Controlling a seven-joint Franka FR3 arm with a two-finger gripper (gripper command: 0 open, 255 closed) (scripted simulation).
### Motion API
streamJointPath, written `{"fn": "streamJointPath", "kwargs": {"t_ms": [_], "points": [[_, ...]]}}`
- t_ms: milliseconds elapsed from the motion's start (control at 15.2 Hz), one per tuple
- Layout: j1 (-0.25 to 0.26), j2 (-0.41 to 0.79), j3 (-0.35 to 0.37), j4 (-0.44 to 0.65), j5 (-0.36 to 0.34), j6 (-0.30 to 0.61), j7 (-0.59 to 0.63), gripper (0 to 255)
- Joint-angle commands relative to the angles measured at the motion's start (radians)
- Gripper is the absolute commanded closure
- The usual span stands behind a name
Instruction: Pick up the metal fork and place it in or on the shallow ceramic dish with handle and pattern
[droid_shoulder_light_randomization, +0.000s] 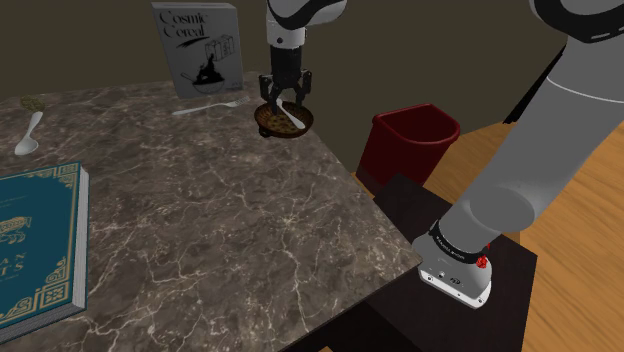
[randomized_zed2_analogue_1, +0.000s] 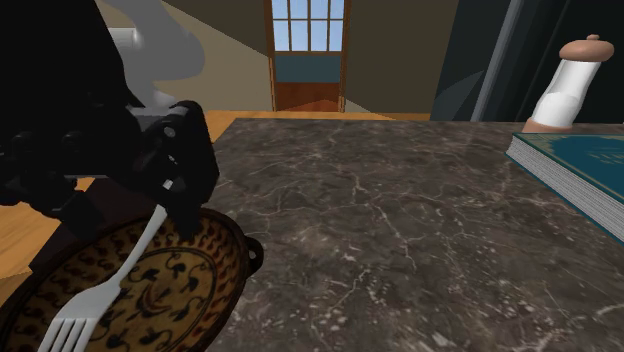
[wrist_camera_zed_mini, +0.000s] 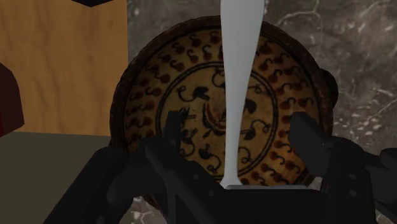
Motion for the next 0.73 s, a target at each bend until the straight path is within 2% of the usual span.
{"fn": "streamJointPath", "kwargs": {"t_ms": [0,198,462,660], "points": [[0.000,0.000,0.000,0.000,0.000,0.000,0.000,0],[0.000,0.000,0.000,0.000,0.000,0.000,0.000,0],[-0.004,-0.009,-0.003,0.116,0.000,-0.126,0.000,0],[-0.004,-0.009,-0.003,0.116,0.000,-0.126,0.000,0]]}}
